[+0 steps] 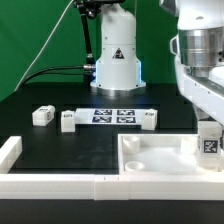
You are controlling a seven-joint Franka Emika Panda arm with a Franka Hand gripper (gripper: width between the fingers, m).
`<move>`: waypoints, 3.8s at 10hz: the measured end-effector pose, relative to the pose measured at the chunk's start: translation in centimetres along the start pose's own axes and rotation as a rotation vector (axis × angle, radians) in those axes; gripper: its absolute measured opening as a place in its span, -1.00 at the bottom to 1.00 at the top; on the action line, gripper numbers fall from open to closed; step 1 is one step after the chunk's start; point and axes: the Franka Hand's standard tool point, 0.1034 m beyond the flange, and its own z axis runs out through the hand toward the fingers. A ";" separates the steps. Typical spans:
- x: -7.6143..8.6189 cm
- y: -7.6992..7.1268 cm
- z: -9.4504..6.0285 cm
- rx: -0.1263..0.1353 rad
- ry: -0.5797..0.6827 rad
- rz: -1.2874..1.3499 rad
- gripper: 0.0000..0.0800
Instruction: Assemble one leg
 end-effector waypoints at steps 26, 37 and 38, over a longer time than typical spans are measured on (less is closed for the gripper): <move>0.3 0.5 0.5 -0.021 0.025 0.132 -0.27; -0.4 0.7 1.0 -0.034 0.014 -0.515 0.62; -0.4 0.7 1.0 -0.036 0.013 -0.650 0.62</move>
Offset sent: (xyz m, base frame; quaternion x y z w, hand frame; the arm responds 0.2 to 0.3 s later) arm -0.0002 -0.0006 -0.0012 -0.0164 0.0122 -0.3222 0.9464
